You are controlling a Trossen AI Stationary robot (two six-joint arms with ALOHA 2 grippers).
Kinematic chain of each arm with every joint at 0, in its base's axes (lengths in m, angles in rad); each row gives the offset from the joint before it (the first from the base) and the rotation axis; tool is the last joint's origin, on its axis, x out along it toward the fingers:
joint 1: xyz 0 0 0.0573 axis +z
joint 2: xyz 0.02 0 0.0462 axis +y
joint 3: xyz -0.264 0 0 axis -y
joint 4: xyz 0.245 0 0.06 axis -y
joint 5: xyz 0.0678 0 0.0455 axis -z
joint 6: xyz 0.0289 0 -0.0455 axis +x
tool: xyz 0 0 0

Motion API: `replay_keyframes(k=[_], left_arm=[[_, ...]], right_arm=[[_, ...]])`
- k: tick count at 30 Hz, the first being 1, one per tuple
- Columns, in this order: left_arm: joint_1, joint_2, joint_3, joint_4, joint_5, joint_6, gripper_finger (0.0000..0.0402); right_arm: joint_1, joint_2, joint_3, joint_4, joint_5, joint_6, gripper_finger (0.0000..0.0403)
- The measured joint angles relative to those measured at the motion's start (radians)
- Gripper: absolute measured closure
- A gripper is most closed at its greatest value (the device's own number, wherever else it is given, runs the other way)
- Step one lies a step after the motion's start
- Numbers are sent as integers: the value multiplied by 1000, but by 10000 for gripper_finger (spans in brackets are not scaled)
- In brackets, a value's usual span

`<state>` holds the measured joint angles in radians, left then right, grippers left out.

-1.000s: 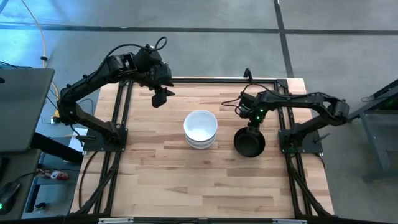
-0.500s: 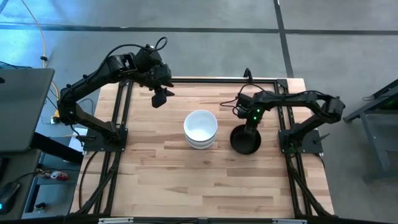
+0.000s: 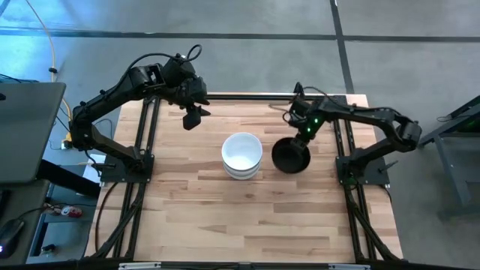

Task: Nest bowls inside each other
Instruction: Stack the black bowl on top of the white bowl

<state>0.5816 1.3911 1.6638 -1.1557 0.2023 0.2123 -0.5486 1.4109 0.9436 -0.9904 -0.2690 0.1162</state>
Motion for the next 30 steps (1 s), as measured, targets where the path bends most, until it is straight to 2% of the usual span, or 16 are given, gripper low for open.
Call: replay_keyframes(k=[10,17,26,30], left_arm=[[0,0,0,0,0,0,220],[0,0,0,1,0,8,220],[1,0,0,-11,-1,18,220],[22,0,0,-119,-19,54,220]], right_arm=[[-72,0,406,-269,32,146,402],[-76,45,671,-383,37,244,403],[6,267,956,-516,38,275,403],[43,381,1081,-538,38,264,403]])
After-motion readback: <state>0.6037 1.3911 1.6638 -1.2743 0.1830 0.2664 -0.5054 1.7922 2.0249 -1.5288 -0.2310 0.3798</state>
